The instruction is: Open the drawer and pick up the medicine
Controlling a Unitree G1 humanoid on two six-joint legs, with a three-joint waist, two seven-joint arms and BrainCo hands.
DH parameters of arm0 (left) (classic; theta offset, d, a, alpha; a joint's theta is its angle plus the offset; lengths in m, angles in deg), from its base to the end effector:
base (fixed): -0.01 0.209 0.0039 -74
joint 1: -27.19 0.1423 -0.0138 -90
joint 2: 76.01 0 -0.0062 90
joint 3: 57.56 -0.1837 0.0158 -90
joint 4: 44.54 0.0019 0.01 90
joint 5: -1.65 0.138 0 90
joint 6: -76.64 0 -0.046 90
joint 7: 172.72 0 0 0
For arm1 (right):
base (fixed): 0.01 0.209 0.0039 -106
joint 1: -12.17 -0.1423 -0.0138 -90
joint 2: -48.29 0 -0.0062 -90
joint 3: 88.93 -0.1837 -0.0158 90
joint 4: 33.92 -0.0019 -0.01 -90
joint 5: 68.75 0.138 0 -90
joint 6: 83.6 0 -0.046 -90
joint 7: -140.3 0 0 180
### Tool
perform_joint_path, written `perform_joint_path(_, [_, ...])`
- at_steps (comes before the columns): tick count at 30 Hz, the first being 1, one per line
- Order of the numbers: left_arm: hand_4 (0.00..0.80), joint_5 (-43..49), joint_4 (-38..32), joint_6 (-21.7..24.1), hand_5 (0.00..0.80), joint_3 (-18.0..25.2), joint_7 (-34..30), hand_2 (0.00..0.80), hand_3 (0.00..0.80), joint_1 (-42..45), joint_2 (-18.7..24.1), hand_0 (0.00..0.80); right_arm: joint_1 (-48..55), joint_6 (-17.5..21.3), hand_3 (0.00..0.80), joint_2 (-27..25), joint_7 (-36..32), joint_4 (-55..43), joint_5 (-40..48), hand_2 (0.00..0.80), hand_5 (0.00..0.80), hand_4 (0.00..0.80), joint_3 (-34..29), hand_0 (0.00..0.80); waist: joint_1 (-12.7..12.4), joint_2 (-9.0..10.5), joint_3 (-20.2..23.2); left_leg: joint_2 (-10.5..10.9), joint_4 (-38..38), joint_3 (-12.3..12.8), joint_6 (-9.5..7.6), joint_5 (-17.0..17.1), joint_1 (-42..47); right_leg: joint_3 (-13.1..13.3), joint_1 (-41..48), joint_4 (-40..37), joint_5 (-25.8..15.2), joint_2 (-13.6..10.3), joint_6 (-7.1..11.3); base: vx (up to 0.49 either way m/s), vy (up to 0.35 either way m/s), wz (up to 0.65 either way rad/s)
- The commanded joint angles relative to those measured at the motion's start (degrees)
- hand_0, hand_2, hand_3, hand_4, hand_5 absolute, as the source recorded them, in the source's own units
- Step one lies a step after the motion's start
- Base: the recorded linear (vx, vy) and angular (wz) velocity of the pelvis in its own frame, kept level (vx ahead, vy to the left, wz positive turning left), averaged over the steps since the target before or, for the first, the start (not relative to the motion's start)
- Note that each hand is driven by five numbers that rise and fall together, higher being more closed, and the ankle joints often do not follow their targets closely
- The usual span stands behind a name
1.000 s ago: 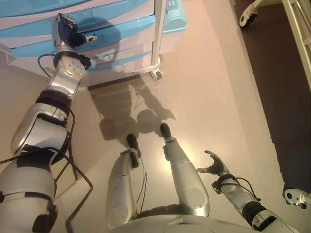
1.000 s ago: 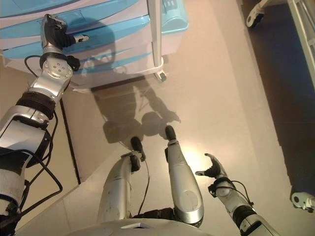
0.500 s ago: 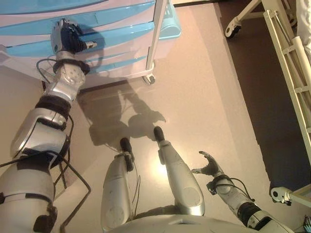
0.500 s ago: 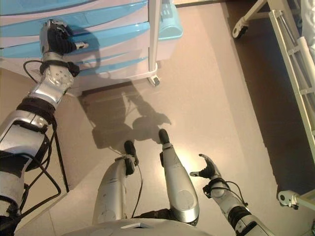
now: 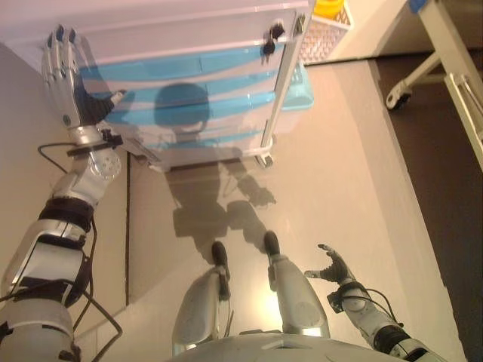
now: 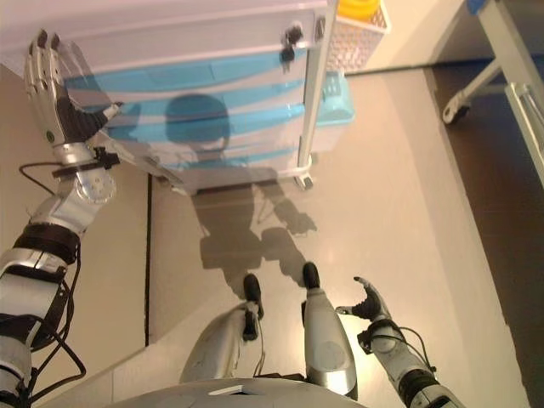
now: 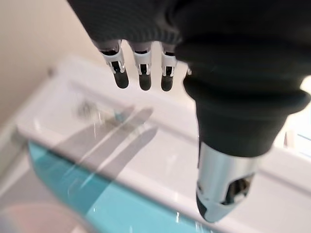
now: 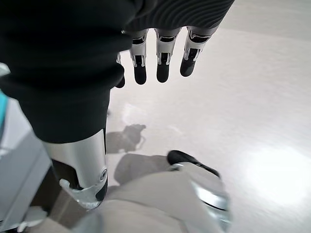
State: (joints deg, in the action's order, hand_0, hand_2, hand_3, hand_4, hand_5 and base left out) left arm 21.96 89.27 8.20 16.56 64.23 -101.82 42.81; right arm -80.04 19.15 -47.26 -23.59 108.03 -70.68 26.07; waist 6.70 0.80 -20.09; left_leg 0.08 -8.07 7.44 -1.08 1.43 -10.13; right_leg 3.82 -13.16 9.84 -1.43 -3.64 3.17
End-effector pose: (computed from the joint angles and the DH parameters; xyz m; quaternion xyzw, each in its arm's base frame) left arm 0.3039 0.2845 0.1426 0.4541 -0.3359 0.3527 0.7461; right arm 0.1344 -0.2161 -0.0823 -0.3063 0.3006 0.0220 0.9030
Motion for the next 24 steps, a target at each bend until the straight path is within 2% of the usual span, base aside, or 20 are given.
perform_joint_path(1, [0.000, -4.8, -2.1, 5.3, 0.000, 4.9, -3.8, 0.000, 0.000, 4.2, 0.2, 0.000, 5.0, 0.3, 0.000, -0.5, -0.5, 0.7, -2.1, 0.000, 0.000, 0.000, -1.9, 0.000, -0.3, 0.45, 5.0, 0.4, -0.7, 1.4, 0.14, -7.1, 1.8, -0.9, 1.1, 0.5, 3.8, 0.0, 0.86, 0.055, -0.006, 0.06])
perform_joint_path(4, [0.000, -14.9, -2.6, 8.2, 0.000, 6.1, -14.3, 0.000, 0.000, 10.1, -4.2, 0.000, 6.2, -0.1, 0.000, 0.2, -0.8, 1.4, -3.3, 0.000, 0.000, 0.000, -2.9, 0.000, -0.9, -0.14, 7.4, 0.2, 2.5, 1.5, 0.74, -6.4, 4.8, -2.0, 4.4, -1.9, 3.8, -0.1, 1.27, 0.070, -0.011, 0.18])
perform_joint_path(6, [0.000, -20.4, -2.2, 8.3, 0.000, 6.1, -21.8, 0.000, 0.000, 14.1, -8.2, 0.000, 6.7, -0.2, 0.000, 0.9, -1.2, 1.9, -3.5, 0.000, 0.000, 0.000, -3.6, 0.000, -1.3, -0.47, 8.8, 0.2, 4.4, 1.4, 1.05, -6.0, 6.7, -2.7, 6.6, -3.6, 3.7, 0.0, 1.38, 0.048, -0.013, 0.23])
perform_joint_path(8, [0.000, -28.3, 0.0, 8.2, 0.000, 5.4, -31.8, 0.000, 0.000, 18.9, -13.1, 0.000, 7.0, 0.0, 0.000, 1.7, -2.1, 2.7, -3.4, 0.000, 0.000, 0.000, -4.5, 0.000, -1.7, -0.79, 10.3, 0.3, 5.2, 1.3, 1.18, -5.8, 8.3, -3.5, 8.5, -4.7, 3.5, 0.0, 1.40, 0.041, -0.007, 0.15])
perform_joint_path(11, [0.000, -37.8, 5.2, 5.2, 0.000, 5.0, -47.8, 0.000, 0.000, 25.4, -19.7, 0.000, 7.1, 0.9, 0.000, 2.7, -6.2, 3.5, -2.3, 0.000, 0.000, 0.000, -6.0, 0.000, -2.4, -1.11, 12.3, 0.7, 5.2, 1.3, 1.10, -6.2, 10.3, -4.5, 11.1, -6.2, 3.3, 0.0, 1.16, 0.036, 0.015, 0.18])
perform_joint_path(13, [0.000, -39.7, 8.8, 2.0, 0.000, 4.9, -54.5, 0.000, 0.000, 28.4, -22.9, 0.000, 6.8, 1.8, 0.000, 3.3, -9.6, 4.4, -0.8, 0.000, 0.000, 0.000, -7.1, 0.000, -2.8, -1.19, 13.0, 0.8, 5.3, 1.4, 1.11, -6.5, 11.3, -5.0, 12.5, -7.2, 3.1, 0.0, 1.00, 0.022, 0.027, 0.10])
perform_joint_path(14, [0.000, -39.0, 11.7, 1.4, 0.000, 4.5, -57.2, 0.000, 0.000, 30.6, -24.7, 0.000, 6.5, 2.0, 0.000, 3.8, -12.0, 4.9, 0.2, 0.000, 0.000, 0.000, -7.8, 0.000, -3.0, -1.17, 13.7, 0.8, 5.6, 1.6, 1.16, -6.5, 12.3, -5.6, 13.6, -7.9, 3.0, 0.0, 0.95, 0.029, 0.021, 0.10])
perform_joint_path(18, [0.000, -38.1, 20.3, -3.3, 0.000, 2.6, -66.6, 0.000, 0.000, 35.1, -27.5, 0.000, 5.6, 2.8, 0.000, 4.8, -18.0, 7.6, 5.8, 0.000, 0.000, 0.000, -10.5, 0.000, -3.3, -1.11, 14.9, 0.8, 7.4, 1.9, 1.33, -6.2, 14.8, -6.8, 15.9, -9.2, 2.9, 0.4, 0.81, 0.016, 0.014, 0.14])
perform_joint_path(19, [0.000, -38.7, 22.4, -3.8, 0.000, 2.6, -67.2, 0.000, 0.000, 36.1, -28.2, 0.000, 5.3, 3.1, 0.000, 5.3, -19.0, 8.8, 6.9, 0.000, 0.000, 0.000, -11.3, 0.000, -3.4, -1.16, 15.2, 0.8, 7.9, 1.9, 1.36, -6.1, 15.4, -7.1, 16.5, -9.2, 3.0, 0.4, 0.82, 0.022, 0.011, -0.06])
perform_joint_path(22, [0.000, -40.4, 25.9, -9.8, 0.000, 3.8, -70.6, 0.000, 0.000, 37.9, -30.5, 0.000, 4.7, 4.0, 0.000, 6.9, -20.5, 12.3, 9.6, 0.000, 0.000, 0.000, -13.1, 0.000, -3.8, -1.02, 15.9, 0.8, 8.7, 1.8, 1.21, -6.1, 16.5, -8.0, 17.5, -9.0, 3.5, 0.5, 0.77, 0.000, 0.000, 0.00])
perform_joint_path(24, [0.000, -42.8, 28.2, -12.2, 0.000, 4.7, -72.2, 0.000, 0.000, 38.9, -32.1, 0.000, 4.3, 4.0, 0.000, 7.8, -20.3, 14.1, 10.1, 0.000, 0.000, 0.000, -14.0, 0.000, -4.2, -0.83, 16.2, 0.9, 8.5, 1.7, 0.93, -6.4, 16.9, -8.2, 18.0, -9.1, 3.6, 0.4, 0.67, 0.011, -0.011, -0.02])
